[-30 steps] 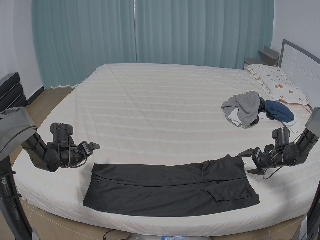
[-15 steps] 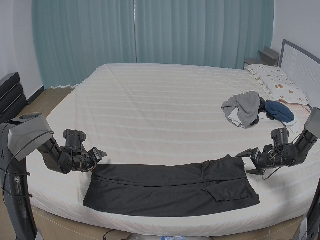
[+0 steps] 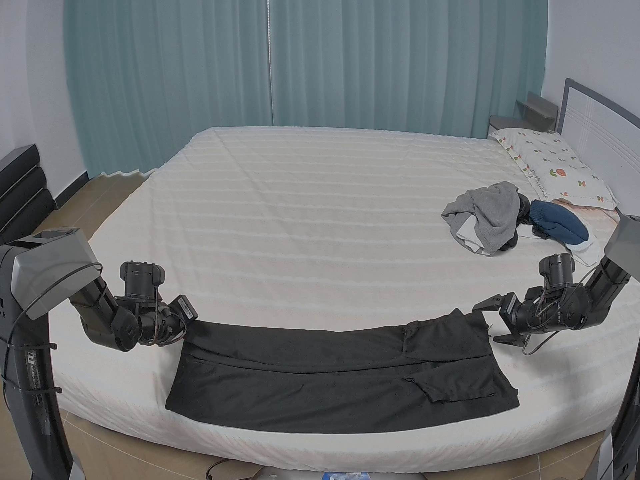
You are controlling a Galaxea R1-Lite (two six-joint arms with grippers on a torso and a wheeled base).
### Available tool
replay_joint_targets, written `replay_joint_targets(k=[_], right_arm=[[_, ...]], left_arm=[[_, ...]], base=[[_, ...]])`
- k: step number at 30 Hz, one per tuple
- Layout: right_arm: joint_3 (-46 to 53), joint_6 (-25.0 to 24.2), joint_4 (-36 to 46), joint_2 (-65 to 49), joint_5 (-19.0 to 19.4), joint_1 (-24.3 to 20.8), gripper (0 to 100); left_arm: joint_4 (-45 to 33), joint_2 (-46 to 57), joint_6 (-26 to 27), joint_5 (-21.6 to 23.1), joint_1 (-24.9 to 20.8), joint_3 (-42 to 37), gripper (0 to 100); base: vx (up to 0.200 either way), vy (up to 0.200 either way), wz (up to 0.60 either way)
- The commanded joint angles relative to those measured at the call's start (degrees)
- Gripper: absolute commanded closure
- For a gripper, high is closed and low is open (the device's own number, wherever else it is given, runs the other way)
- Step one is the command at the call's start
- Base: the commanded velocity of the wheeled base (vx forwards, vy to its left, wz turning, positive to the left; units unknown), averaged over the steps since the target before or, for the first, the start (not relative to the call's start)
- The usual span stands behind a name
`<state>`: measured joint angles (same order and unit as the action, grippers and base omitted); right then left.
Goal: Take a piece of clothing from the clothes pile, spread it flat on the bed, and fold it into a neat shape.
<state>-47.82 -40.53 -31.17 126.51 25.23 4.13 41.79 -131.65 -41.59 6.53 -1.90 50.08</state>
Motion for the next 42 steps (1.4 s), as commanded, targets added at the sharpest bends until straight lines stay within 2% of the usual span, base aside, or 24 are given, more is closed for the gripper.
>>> replay_joint_targets(k=[1,6,10,22,23,28,39,42], right_arm=[[-1.6,-0.1,0.0,2.2,-0.6,-0.1,0],[-3.1,-0.2,0.0,3.2,-1.2,-0.1,0],[-4.5,-0.2,0.0,5.1,-3.2,-0.2,0],[-6.5,0.1,0.0,7.1,-4.4,-1.7,0],[-6.8,0.0,0.0,7.5,-5.0,-1.8,100],[-8.5,-0.2,0.0,8.8,-8.0,-2.5,100],[-9.0,-0.8,-0.8,8.1,-8.1,-0.9,100],[-9.0,-2.6,-2.8,8.5,-8.2,-0.8,100]], left_arm=[[1.5,0.2,-0.9,-0.1,0.8,-0.3,100],[1.5,-0.1,-0.9,-0.1,1.2,-0.8,100],[1.6,-0.4,-0.9,-0.1,1.3,-1.0,100],[1.7,-0.5,-1.0,0.0,1.4,-0.8,100],[1.7,-0.5,-1.0,-0.1,1.4,-0.8,100],[1.7,-0.5,-1.0,-0.1,1.4,-0.9,100],[1.5,-0.9,-1.0,0.1,1.4,-0.8,100],[1.5,-1.0,-1.0,0.1,1.4,-0.8,100]], base=[[0.0,0.0,0.0],[0.0,0.0,0.0],[0.0,0.0,0.0],[0.0,0.0,0.0],[0.0,0.0,0.0],[0.0,0.0,0.0],[0.0,0.0,0.0],[0.0,0.0,0.0]])
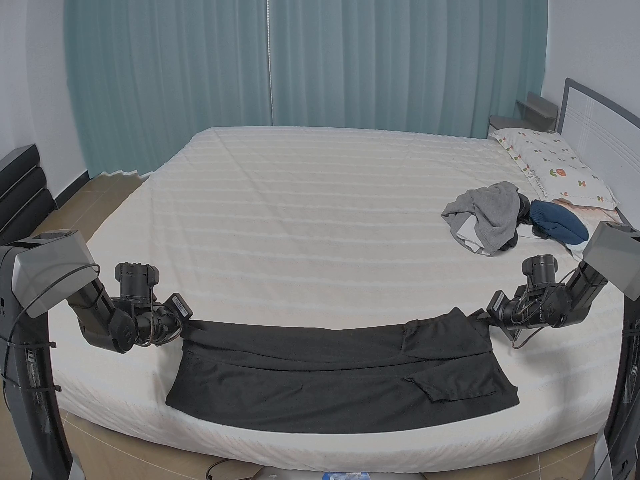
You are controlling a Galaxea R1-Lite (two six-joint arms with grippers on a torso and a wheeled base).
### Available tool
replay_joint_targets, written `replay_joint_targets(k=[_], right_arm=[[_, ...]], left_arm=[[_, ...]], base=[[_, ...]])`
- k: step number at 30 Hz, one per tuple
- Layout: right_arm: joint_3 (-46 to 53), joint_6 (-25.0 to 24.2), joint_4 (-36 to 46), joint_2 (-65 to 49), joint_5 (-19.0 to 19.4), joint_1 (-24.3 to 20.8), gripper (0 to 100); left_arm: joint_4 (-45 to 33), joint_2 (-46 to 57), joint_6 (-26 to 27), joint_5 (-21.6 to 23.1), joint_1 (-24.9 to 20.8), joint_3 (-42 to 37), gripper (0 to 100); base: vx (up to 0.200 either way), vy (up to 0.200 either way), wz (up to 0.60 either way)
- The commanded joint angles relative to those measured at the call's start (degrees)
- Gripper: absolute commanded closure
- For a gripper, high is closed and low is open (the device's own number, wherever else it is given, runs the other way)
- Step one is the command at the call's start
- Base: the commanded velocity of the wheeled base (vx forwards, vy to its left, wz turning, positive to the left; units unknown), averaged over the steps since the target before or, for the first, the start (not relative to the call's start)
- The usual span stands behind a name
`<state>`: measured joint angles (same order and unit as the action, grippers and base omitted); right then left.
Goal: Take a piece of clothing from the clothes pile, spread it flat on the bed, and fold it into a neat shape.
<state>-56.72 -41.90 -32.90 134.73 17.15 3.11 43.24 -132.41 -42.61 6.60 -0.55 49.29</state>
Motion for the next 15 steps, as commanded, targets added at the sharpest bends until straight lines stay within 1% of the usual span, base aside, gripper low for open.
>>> replay_joint_targets(k=[1,4,12,13,14,15], right_arm=[[-0.1,-2.0,-1.9,0.3,-0.1,0.2,100],[0.6,-3.0,-3.7,0.2,0.0,0.2,100],[0.7,-3.0,-3.7,0.5,-0.1,0.2,100],[0.7,-3.0,-3.7,0.5,-0.1,0.2,100],[0.7,-3.0,-3.7,0.5,-0.1,0.2,0],[0.8,-3.0,-3.7,0.4,-0.1,0.2,0]], left_arm=[[0.0,-0.2,0.0,0.0,0.0,0.0,100],[0.0,-0.2,0.0,0.0,0.0,0.0,100],[-0.2,-0.2,-0.1,0.1,0.0,0.1,100],[-0.2,-0.2,-0.1,0.1,-0.1,0.0,0],[-0.2,-0.2,-0.1,0.1,-0.1,0.0,0],[-0.2,-0.2,-0.1,0.1,-0.1,-0.1,0]], base=[[0.0,0.0,0.0],[0.0,0.0,0.0],[0.0,0.0,0.0],[0.0,0.0,0.0],[0.0,0.0,0.0],[0.0,0.0,0.0]])
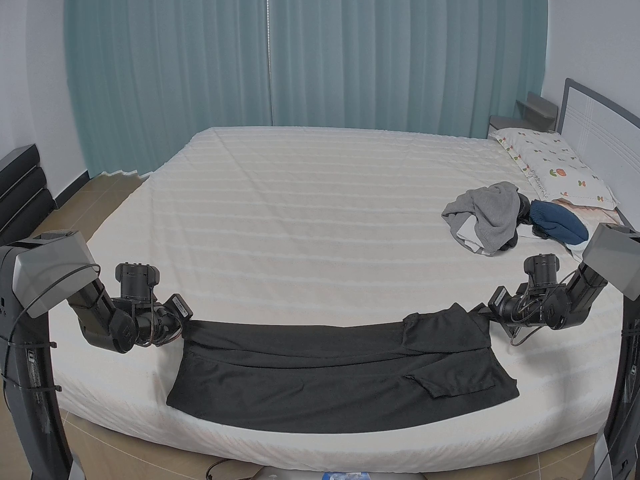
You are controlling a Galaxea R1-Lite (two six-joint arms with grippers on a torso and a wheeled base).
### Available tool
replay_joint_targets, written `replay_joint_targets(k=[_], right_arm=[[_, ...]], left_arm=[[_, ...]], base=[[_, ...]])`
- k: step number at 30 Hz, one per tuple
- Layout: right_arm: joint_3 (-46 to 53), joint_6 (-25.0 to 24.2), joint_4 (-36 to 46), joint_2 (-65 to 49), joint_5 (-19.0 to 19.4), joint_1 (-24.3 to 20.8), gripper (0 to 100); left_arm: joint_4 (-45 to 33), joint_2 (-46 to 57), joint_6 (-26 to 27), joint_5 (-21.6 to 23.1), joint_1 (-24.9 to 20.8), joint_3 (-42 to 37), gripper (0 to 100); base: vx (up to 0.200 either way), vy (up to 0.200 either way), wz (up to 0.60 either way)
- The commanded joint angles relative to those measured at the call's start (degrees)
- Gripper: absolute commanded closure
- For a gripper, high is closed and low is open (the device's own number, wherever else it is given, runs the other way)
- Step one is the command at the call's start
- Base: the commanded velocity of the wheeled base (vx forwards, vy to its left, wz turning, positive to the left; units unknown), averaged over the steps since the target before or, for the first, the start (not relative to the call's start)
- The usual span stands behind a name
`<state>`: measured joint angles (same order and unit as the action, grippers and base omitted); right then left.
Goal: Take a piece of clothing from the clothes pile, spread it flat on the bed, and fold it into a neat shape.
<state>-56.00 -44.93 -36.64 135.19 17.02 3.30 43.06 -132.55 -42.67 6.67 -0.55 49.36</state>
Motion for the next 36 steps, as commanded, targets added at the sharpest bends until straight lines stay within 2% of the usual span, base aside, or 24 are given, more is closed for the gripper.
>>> replay_joint_targets(k=[1,10,16,30,31,36], right_arm=[[0.2,-0.1,-0.1,-0.1,0.1,-0.1,0],[2.8,-0.9,-0.1,-3.6,0.7,1.9,0],[5.2,-2.8,-0.2,-5.5,1.5,2.3,0],[5.8,-2.9,-0.3,-5.6,1.5,2.0,0],[5.8,-2.9,-0.3,-5.7,1.5,2.0,0],[5.7,-2.9,-0.3,-5.6,1.5,2.2,0]], left_arm=[[0.0,0.0,0.0,0.0,0.0,-0.1,0],[-0.2,4.2,-0.3,0.2,0.9,-2.3,0],[0.0,10.4,2.2,4.5,-0.7,-9.0,0],[0.1,7.3,4.0,4.5,-2.8,-9.3,0],[0.2,6.4,4.0,4.4,-3.2,-9.2,100],[0.4,5.2,3.9,3.9,-3.5,-8.6,100]], base=[[0.0,0.0,0.0],[0.0,0.0,0.0],[0.0,0.0,0.0],[0.0,0.0,0.0],[0.0,0.0,0.0],[0.0,0.0,0.0]])
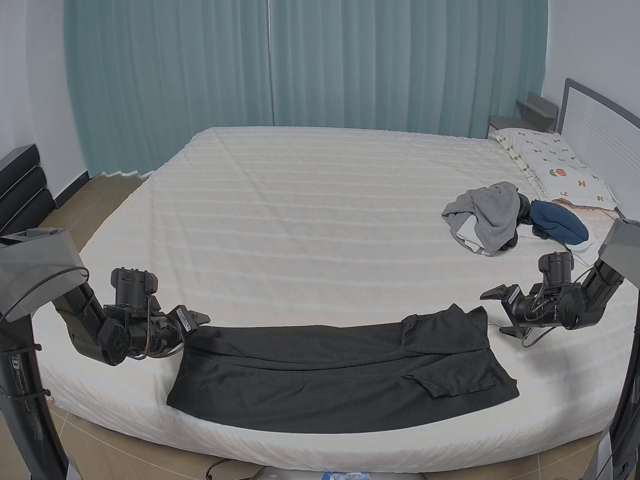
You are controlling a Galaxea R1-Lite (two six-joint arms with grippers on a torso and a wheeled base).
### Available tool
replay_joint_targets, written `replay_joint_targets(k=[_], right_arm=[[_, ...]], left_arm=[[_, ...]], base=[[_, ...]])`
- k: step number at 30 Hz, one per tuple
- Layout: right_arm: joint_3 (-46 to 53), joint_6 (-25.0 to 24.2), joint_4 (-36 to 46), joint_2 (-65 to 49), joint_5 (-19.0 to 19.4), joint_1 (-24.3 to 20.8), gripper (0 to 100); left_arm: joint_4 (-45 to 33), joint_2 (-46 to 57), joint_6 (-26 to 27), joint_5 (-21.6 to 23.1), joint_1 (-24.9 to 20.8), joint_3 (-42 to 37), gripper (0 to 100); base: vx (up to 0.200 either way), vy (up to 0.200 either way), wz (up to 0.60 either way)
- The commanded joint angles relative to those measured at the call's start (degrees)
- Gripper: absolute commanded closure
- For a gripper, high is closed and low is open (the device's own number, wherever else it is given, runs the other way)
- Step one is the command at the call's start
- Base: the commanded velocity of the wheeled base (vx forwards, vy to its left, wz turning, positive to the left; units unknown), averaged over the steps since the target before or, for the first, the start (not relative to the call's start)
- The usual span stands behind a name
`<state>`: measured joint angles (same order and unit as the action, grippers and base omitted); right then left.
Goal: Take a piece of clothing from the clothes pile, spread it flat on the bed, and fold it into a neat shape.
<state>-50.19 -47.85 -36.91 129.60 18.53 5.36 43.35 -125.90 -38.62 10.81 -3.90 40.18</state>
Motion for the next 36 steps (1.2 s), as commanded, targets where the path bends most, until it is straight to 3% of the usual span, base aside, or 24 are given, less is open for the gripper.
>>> replay_joint_targets(k=[1,8,14,36], right_arm=[[-0.1,0.0,0.0,0.0,0.0,0.2,0],[-0.1,0.0,0.0,0.0,0.0,0.2,0],[-0.1,0.0,0.0,0.0,0.0,0.2,0],[-0.1,0.0,0.0,0.1,0.0,0.1,0]], left_arm=[[0.1,-1.4,-0.1,-0.4,-0.1,1.0,100],[0.0,-0.3,-0.6,-0.4,1.4,2.3,100],[0.2,1.3,-5.0,-0.4,1.4,3.1,100],[0.3,-1.8,-6.6,-0.4,1.4,6.2,100]], base=[[0.0,0.0,0.0],[0.0,0.0,0.0],[0.0,0.0,0.0],[0.0,0.0,0.0]])
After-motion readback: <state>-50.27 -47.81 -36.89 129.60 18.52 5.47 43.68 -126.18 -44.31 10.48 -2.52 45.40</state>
